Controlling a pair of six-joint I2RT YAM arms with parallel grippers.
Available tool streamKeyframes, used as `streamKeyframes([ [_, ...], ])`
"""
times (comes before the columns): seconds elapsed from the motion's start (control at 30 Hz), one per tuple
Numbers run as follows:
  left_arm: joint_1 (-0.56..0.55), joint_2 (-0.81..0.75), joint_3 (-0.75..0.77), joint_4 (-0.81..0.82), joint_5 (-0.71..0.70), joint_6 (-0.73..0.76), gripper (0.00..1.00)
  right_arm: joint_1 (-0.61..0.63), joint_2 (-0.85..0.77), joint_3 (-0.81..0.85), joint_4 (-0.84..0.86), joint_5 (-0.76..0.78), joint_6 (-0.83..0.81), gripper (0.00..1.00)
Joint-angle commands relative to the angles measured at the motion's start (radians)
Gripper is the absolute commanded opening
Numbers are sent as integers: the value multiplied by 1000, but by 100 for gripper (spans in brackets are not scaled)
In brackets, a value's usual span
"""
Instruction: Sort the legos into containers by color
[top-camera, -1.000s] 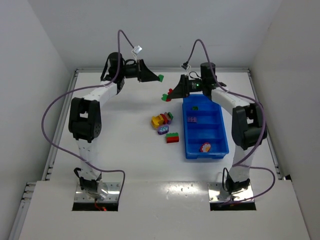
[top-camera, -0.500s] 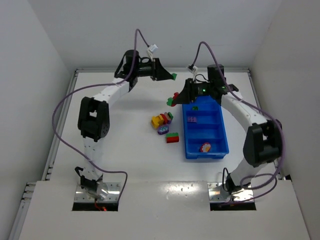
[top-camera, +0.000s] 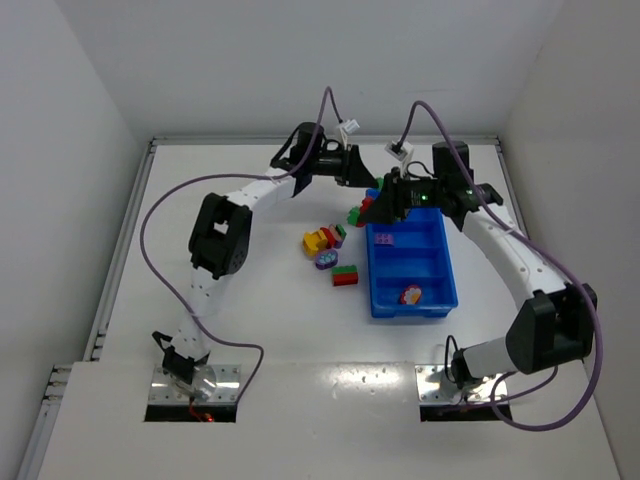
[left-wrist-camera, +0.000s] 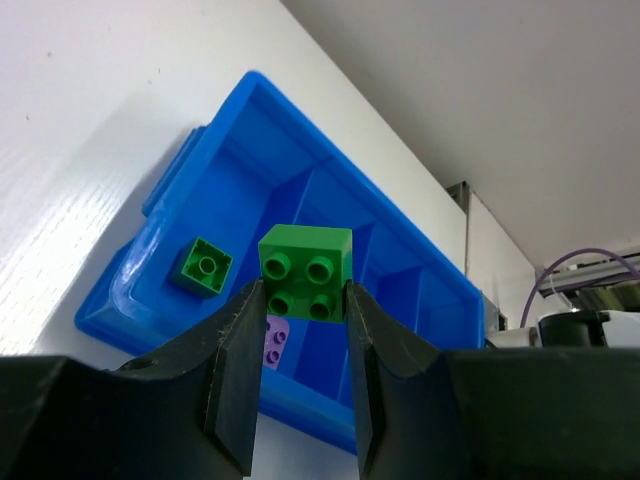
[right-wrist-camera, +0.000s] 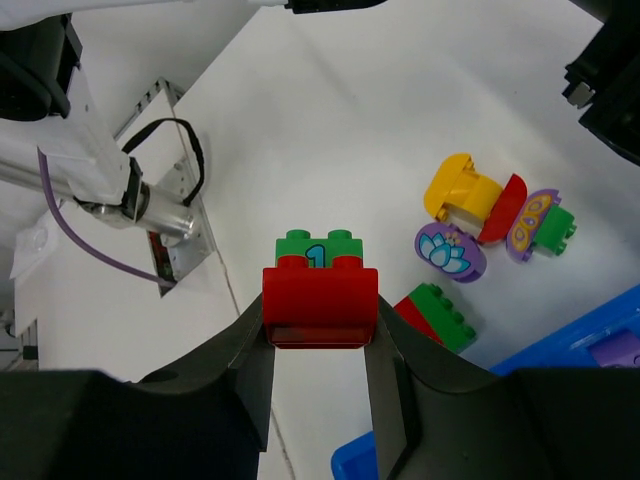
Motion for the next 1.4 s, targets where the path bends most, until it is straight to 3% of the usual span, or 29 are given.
streamKeyframes([
  [0.0, -29, 19, 55, -27, -14, 46, 2, -3, -32, -4, -12, 17, -33, 0],
  [0.23, -70, 81, 87, -28, -23, 46, 2, -12, -41, 18, -55, 27, -42, 0],
  [0.33, -71, 94, 96, -37, -32, 46, 7, -12, -41, 29, -64, 27, -51, 0],
  [0.37, -71, 103, 107, -49, -32, 46, 10, -22, -41, 29, -64, 27, -51, 0],
  [0.43, -71, 103, 107, -63, -32, 55, 24, -22, -41, 38, -75, 27, -61, 0],
  [0.5, -71, 103, 107, -74, -43, 66, 44, -22, -41, 38, -75, 18, -61, 0],
  [0.63, -71, 91, 125, -104, -96, 105, 61, -22, -32, 38, -75, 17, -61, 0],
  [0.87, -29, 28, 104, -60, -75, 112, 62, -22, -14, 38, -75, -1, -70, 0],
  [1.03, 84, -79, -22, 119, 70, -75, 61, -22, 6, 38, -64, -10, -93, 0],
  [1.2, 181, -167, -154, 428, 326, -291, 61, -22, 81, 64, -6, -79, -82, 0],
  [1.3, 192, -176, -222, 694, 469, -501, 61, -11, 161, 124, 37, -149, -36, 0],
  [1.33, 192, -176, -250, 945, 488, -696, 61, -11, 178, 134, 63, -160, 12, 0],
  [1.37, 192, -176, -273, 1042, 498, -780, 61, -11, 211, 150, 96, -171, 46, 0],
])
